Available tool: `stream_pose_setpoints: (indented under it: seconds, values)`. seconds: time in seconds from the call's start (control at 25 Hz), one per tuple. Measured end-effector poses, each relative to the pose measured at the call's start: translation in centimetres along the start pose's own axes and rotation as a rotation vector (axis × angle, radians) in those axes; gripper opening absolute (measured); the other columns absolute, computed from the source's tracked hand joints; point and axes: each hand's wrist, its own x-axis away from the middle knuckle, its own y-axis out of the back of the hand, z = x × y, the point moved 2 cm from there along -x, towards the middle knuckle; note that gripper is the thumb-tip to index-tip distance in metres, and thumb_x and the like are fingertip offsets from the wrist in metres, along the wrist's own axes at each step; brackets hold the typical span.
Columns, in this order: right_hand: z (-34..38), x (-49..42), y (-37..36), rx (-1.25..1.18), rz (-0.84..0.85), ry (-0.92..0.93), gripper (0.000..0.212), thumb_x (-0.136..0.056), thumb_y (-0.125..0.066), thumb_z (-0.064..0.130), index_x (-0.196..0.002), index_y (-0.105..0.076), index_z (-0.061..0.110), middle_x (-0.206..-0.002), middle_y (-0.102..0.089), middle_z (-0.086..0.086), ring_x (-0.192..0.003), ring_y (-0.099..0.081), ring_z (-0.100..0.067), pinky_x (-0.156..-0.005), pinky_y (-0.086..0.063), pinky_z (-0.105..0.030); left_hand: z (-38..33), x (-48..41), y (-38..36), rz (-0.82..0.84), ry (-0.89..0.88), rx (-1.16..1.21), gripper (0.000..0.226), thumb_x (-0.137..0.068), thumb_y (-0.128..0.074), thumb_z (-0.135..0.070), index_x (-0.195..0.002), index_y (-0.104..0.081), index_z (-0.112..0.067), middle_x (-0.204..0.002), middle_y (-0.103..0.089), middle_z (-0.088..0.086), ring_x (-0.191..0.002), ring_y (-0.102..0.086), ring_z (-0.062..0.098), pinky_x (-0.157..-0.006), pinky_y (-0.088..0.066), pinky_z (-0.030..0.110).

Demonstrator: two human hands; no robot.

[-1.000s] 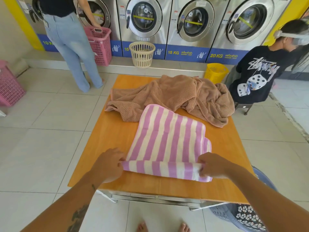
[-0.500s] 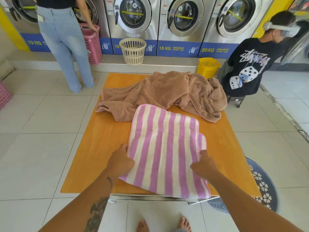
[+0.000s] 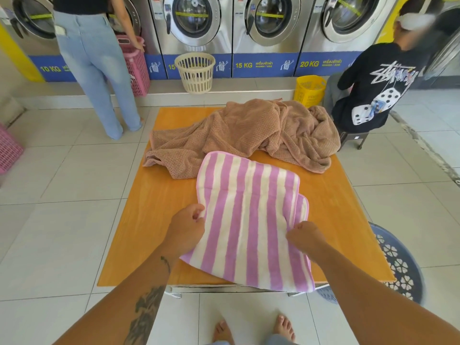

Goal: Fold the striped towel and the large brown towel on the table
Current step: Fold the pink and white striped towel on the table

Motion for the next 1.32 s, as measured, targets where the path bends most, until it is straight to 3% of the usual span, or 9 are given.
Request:
stream_pose_setpoints:
  seconds: [0.12, 0.32, 0.52, 0.68, 0.8, 1.0, 1.08, 1.2, 1.32]
  values:
    - [0.3, 0.1, 1.1, -0.314, 0.067, -0.066, 0.012, -0.081, -0.069, -0.002, -0.075, -0.061, 0.004, -0.073, -0.057, -0.011, -0.06, -0.051, -0.022, -0.054, -0.041, -0.024, -0.6, 0.2, 0.2, -0.033, -0.053, -0.037, 0.037, -0.098, -0.045, -0.006, -0.128, -0.061, -0.021, -0.138, -0.056, 0.001, -0.111, -0.056, 0.012, -0.077, -0.044, 0.017]
    - [0.6, 3.1, 3.8, -0.533, 0.209, 0.062, 0.012, -0.082, -0.068, -0.003, -0.093, -0.066, 0.002, -0.093, -0.072, -0.014, -0.078, -0.068, -0.03, -0.071, -0.052, -0.035, -0.3, 0.4, 1.7, -0.06, -0.043, 0.0, 0.041, -0.092, -0.043, 0.001, -0.111, -0.065, -0.027, -0.127, -0.055, -0.002, -0.048, -0.05, 0.011, -0.043, -0.042, 0.024]
    - [-3.9, 5.0, 2.9, -0.386, 0.281, -0.101, 0.02, -0.088, -0.067, 0.016, -0.1, -0.068, 0.0, -0.072, -0.065, -0.01, -0.057, -0.058, -0.022, -0.056, -0.046, -0.025, 0.8, 1.0, 1.8, 0.17, 0.06, -0.132, 0.045, -0.093, -0.042, -0.002, -0.128, -0.06, -0.024, -0.137, -0.054, 0.01, -0.077, -0.062, 0.014, -0.055, -0.044, 0.025]
    - [-4.6, 4.3, 3.1, 0.021, 0.282, -0.141, 0.017, -0.082, -0.068, 0.018, -0.088, -0.064, 0.003, -0.066, -0.057, -0.008, -0.057, -0.051, -0.02, -0.054, -0.034, -0.024, 0.7, 1.1, 1.3, 0.207, 0.059, -0.174, 0.036, -0.096, -0.044, -0.007, -0.126, -0.058, -0.021, -0.112, -0.058, 0.005, -0.07, -0.053, 0.023, -0.06, -0.045, 0.034]
    - [-3.2, 3.5, 4.0, -0.149, 0.175, -0.121, 0.014, -0.088, -0.064, 0.013, -0.081, -0.06, 0.002, -0.065, -0.054, -0.01, -0.05, -0.047, -0.017, -0.052, -0.035, -0.024, -0.5, 0.4, 0.8, 0.169, -0.001, -0.178, 0.041, -0.097, -0.046, -0.008, -0.137, -0.049, -0.02, -0.102, -0.056, 0.0, -0.064, -0.054, 0.024, -0.058, -0.046, 0.036]
    - [-1.5, 1.2, 3.0, -0.452, 0.079, -0.161, 0.01, -0.09, -0.064, 0.012, -0.092, -0.063, 0.003, -0.07, -0.059, -0.01, -0.054, -0.054, -0.021, -0.051, -0.044, -0.025, -2.1, -1.7, -0.7, 0.13, -0.044, -0.203, 0.046, -0.099, -0.048, -0.013, -0.144, -0.042, -0.021, -0.147, -0.045, 0.012, -0.083, -0.065, 0.029, -0.054, -0.045, 0.03]
    - [-1.6, 0.6, 2.5, -0.322, -0.002, -0.183, 0.014, -0.084, -0.064, 0.017, -0.09, -0.064, 0.004, -0.076, -0.06, -0.01, -0.065, -0.058, -0.025, -0.056, -0.046, -0.029, -2.3, -2.3, -1.5, 0.111, -0.013, -0.198, 0.047, -0.099, -0.049, -0.017, -0.145, -0.041, -0.021, -0.143, -0.05, 0.014, -0.094, -0.064, 0.032, -0.06, -0.045, 0.029]
    - [-1.2, 1.0, 2.5, 0.018, -0.089, -0.072, 0.012, -0.068, -0.053, 0.023, -0.064, -0.054, 0.013, -0.077, -0.053, -0.008, -0.072, -0.052, -0.028, -0.054, -0.033, -0.027, -2.6, -2.2, -2.7, 0.048, 0.05, -0.201, 0.058, -0.095, -0.051, -0.014, -0.149, -0.031, -0.019, -0.123, -0.06, 0.007, -0.074, -0.06, 0.024, -0.052, -0.041, 0.029]
    - [-0.7, 1.6, 2.3, 0.058, -0.104, 0.046, 0.011, -0.067, -0.047, 0.023, -0.058, -0.042, 0.019, -0.089, -0.045, -0.008, -0.084, -0.045, -0.03, -0.065, -0.033, -0.032, -2.9, -2.0, -3.6, 0.004, 0.19, -0.254, 0.054, -0.086, -0.058, -0.017, -0.135, -0.036, -0.015, -0.097, -0.06, 0.006, -0.074, -0.059, 0.026, -0.051, -0.04, 0.03]
